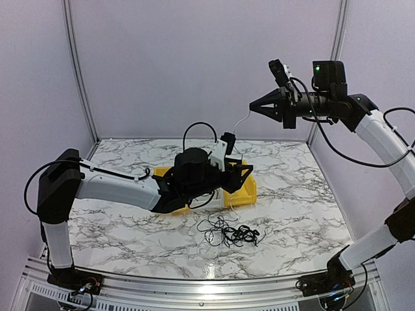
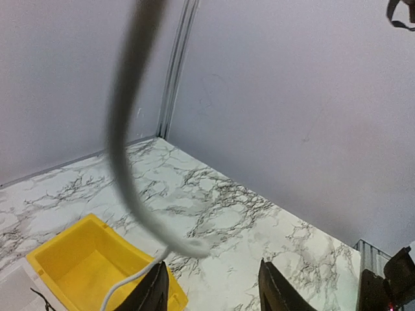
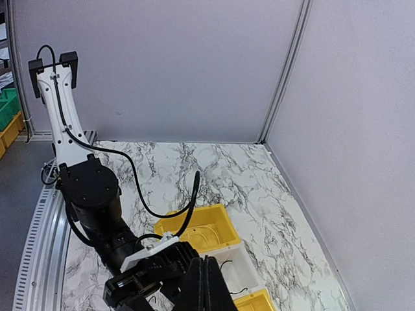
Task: Untangle the cables
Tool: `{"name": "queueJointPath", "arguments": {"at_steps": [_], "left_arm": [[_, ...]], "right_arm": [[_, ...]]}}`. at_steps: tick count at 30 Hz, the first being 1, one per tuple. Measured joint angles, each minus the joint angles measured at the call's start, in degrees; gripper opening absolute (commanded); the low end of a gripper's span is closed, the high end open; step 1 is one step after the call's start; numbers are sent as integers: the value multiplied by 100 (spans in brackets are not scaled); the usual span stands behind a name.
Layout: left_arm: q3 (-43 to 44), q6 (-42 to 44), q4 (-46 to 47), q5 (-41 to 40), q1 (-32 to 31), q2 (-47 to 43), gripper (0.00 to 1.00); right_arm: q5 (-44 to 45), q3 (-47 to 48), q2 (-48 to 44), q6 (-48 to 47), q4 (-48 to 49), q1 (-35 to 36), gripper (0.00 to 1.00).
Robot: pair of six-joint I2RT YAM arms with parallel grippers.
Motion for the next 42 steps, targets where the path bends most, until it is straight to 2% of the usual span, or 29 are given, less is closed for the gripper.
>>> {"name": "queueJointPath", "arguments": {"at_steps": [8, 13, 16, 19, 23, 29, 33, 37, 42], "left_arm": [[-9, -24, -212, -66, 61, 61, 40], [-74, -157, -293, -350, 57, 57, 50], [-90, -66, -367, -400, 57, 57, 50], [-52, 116, -420, -297, 61, 57, 39], [66, 422, -437, -170, 59, 57, 16], [-59, 728, -431, -17, 52, -52, 1], [-772, 815, -557, 306, 39, -802, 0], [-1316, 938, -916, 820, 48, -1915, 0], [-1558, 1054, -1318, 1062, 138, -3053, 0]], "right_arm": [[-20, 0, 0, -4, -72, 0, 0], [-42, 2, 0, -4, -72, 0, 0], [-59, 2, 0, -4, -74, 0, 0], [-63, 2, 0, -4, -72, 2, 0], [-61, 0, 0, -4, -70, 0, 0], [52, -55, 0, 94, 72, -83, 1], [437, -640, -70, 203, 570, -422, 0], [774, -1908, -133, 278, 1080, -804, 1], [739, -3128, -61, 96, 1073, -662, 17]]}}
